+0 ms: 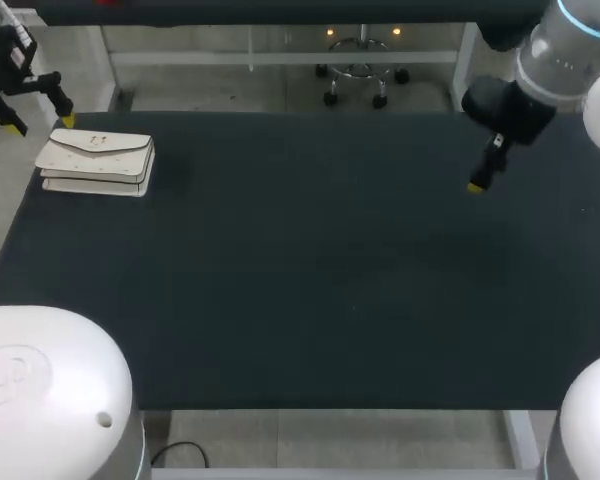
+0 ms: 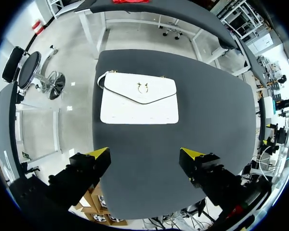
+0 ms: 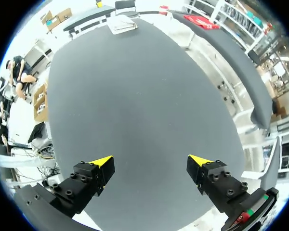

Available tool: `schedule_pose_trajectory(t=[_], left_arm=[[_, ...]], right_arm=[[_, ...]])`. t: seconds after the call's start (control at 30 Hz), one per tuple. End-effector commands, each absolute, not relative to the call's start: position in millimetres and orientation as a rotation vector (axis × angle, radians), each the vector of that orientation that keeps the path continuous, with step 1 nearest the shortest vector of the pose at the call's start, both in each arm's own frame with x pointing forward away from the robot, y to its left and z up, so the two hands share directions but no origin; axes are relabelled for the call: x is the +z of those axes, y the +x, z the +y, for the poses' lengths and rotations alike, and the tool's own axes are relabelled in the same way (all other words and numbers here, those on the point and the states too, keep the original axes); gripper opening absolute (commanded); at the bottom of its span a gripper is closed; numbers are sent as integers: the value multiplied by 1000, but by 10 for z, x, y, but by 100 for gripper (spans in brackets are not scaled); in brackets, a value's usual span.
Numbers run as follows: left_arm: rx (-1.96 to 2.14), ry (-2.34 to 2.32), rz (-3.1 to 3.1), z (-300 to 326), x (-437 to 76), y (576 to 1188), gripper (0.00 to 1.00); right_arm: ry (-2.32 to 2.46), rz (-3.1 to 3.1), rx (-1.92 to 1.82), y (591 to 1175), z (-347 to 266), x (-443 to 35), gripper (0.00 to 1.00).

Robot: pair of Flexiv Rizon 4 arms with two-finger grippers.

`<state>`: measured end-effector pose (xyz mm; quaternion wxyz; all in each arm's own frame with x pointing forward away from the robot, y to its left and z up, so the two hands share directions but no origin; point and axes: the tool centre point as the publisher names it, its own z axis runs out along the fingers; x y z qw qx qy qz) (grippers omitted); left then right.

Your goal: Pick up the bag, open it, inspect its contents, close it, and place it on the opposite side

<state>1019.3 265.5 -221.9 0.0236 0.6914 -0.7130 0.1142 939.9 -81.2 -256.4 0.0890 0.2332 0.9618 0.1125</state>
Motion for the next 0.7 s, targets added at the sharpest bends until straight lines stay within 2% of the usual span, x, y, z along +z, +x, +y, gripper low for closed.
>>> schedule_pose_trajectory(t=[0.03,0.5,0.7], left_arm=[[396,2118,-2163,2739,-2296,10243,100],[297,2182,-2137,2773,-2353,10272,100],[490,2004,-2035,2868,-2473,10465,100]], right_arm=[[242,2746,828,9331,-787,-2690,100],[242,2746,828,9331,-787,-2690,100],[123,2825,914,9329,-409,-2892,100]])
